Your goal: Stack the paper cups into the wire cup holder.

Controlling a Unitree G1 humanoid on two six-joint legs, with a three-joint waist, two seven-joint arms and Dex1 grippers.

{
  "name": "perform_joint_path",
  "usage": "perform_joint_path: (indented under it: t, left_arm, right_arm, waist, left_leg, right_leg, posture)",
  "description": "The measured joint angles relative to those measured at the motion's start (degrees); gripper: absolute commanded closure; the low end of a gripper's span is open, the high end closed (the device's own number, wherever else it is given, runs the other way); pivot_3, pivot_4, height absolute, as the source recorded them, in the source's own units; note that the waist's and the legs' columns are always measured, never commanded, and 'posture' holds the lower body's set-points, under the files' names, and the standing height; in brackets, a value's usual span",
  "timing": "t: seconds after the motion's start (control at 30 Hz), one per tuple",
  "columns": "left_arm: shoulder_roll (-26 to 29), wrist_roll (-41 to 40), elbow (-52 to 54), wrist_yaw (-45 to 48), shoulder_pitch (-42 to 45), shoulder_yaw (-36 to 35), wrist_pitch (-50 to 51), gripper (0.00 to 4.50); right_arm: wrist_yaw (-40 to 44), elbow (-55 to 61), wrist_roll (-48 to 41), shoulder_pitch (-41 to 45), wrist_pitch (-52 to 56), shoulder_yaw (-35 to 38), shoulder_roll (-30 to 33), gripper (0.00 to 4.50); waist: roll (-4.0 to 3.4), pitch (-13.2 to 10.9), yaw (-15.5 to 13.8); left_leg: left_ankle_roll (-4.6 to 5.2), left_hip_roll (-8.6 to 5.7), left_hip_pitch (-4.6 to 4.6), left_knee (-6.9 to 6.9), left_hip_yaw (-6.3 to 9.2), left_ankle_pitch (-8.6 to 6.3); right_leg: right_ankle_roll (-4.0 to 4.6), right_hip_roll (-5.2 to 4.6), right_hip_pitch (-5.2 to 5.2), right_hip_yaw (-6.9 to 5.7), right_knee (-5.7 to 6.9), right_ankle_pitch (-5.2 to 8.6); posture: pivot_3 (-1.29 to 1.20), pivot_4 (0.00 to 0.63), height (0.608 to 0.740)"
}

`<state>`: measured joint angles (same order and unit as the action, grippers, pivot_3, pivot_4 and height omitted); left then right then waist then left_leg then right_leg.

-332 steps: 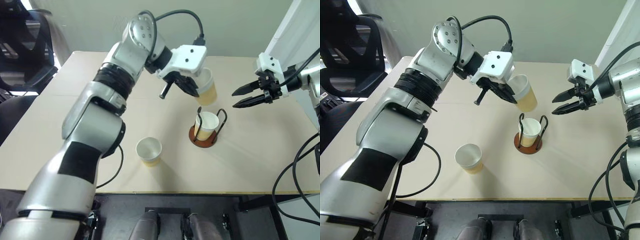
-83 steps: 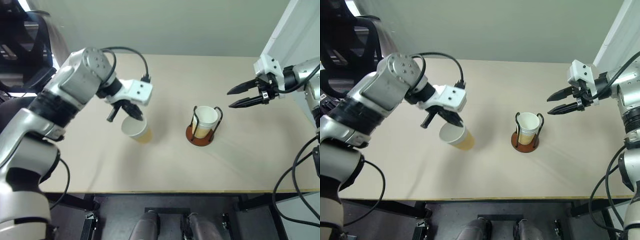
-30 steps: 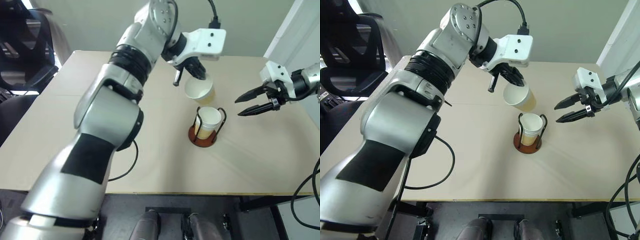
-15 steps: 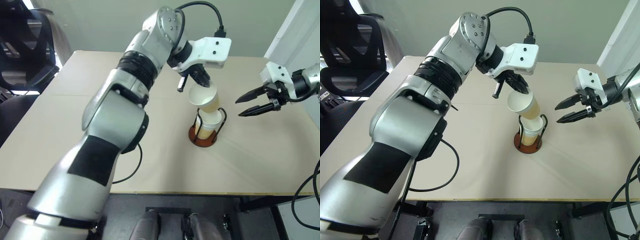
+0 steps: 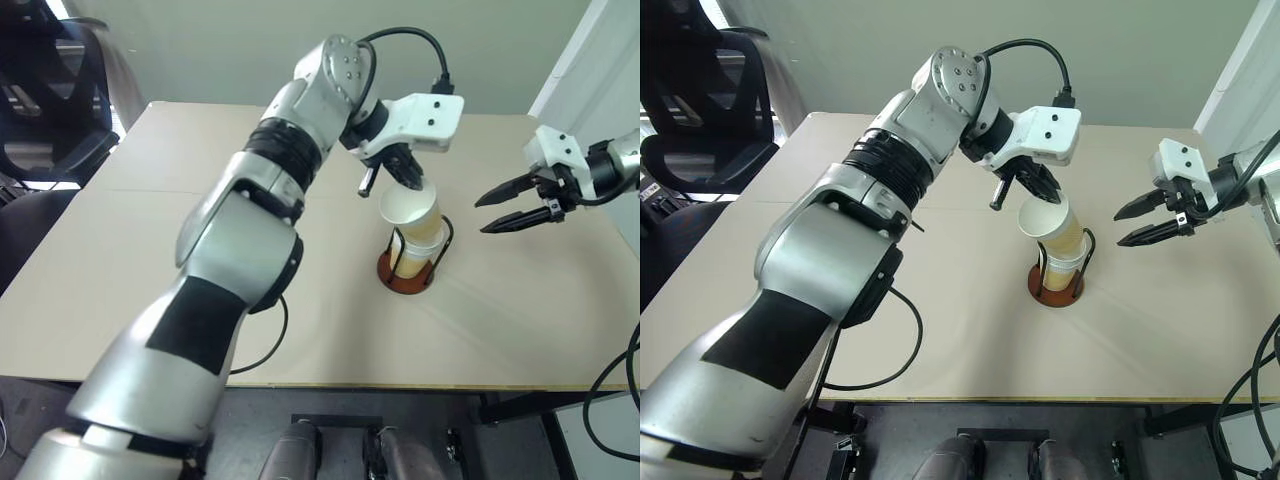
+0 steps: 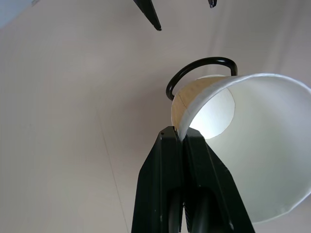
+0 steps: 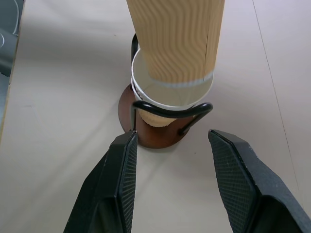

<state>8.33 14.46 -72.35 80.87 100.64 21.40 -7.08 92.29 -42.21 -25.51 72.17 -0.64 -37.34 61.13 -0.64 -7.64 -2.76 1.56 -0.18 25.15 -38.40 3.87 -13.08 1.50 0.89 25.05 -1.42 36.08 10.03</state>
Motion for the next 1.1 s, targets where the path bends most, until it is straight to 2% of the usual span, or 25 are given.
perform_joint_path:
  t: [0.33, 0.37, 0.6, 0.83, 1.0, 1.1]
  left_arm:
    - [0.22, 0.99, 0.0, -1.7, -0.42, -0.11, -0.27, 0.18]
    - [0.54, 0.98, 0.02, -2.11, -0.42, -0.39, -0.36, 0.06]
    - [4.8, -1.64, 0.53, -7.21, -0.42, -5.87, 1.15, 0.06]
    - [15.39, -2.71, 3.15, -12.79, -3.18, -8.85, 4.1, 0.06]
    - [18.33, -4.03, 4.88, -16.12, -3.74, -11.49, 6.99, 0.06]
    - [22.34, -5.33, 9.93, -19.29, -5.75, -14.27, 8.9, 0.06]
  right_arm:
    - [0.0, 2.37, 0.16, 0.03, 2.5, 0.03, -0.04, 2.21]
    - [0.0, 2.33, 0.4, 0.13, 2.55, 0.03, -0.2, 2.21]
    - [0.0, -1.31, 2.35, 1.64, 1.33, 0.4, -3.44, 2.21]
    - [0.0, -9.26, 5.35, 4.66, -2.64, 0.88, -7.03, 2.21]
    - [0.0, -11.65, 6.49, 6.64, -5.11, 0.88, -9.51, 2.21]
    - [0.0, -12.82, 6.74, 7.2, -6.15, 0.88, -10.03, 2.21]
  waist:
    - [0.0, 0.0, -0.01]
    - [0.0, 0.0, 0.0]
    - [0.0, 0.0, 0.15]
    - [-0.03, 0.01, 0.69]
    - [-0.02, 0.01, 0.54]
    - [-0.04, 0.02, 0.83]
  left_leg:
    - [0.05, 0.0, 0.01, -0.13, -0.01, -0.02]
    - [0.05, 0.0, 0.0, -0.13, -0.01, -0.02]
    - [0.06, 0.0, -0.04, -0.16, -0.01, -0.01]
    - [0.05, 0.01, -0.11, -0.11, -0.01, -0.01]
    - [0.08, -0.01, -0.04, -0.15, 0.01, -0.01]
    - [0.07, 0.0, -0.09, -0.03, 0.0, -0.01]
  right_leg:
    - [-0.04, 0.0, -0.03, 0.01, 0.01, -0.02]
    - [-0.04, 0.0, -0.03, 0.01, 0.01, -0.03]
    - [-0.04, 0.0, -0.03, 0.02, 0.09, -0.03]
    - [-0.03, 0.01, -0.03, 0.03, 0.1, -0.03]
    - [-0.01, -0.01, -0.03, 0.03, 0.0, -0.04]
    - [0.0, 0.0, -0.03, 0.03, -0.04, -0.04]
  posture:
    - [0.0, 0.15, 0.74]
    - [0.0, 0.15, 0.74]
    - [0.0, 0.15, 0.74]
    - [0.0, 0.15, 0.74]
    - [0.0, 0.15, 0.74]
    - [0.0, 0.15, 0.74]
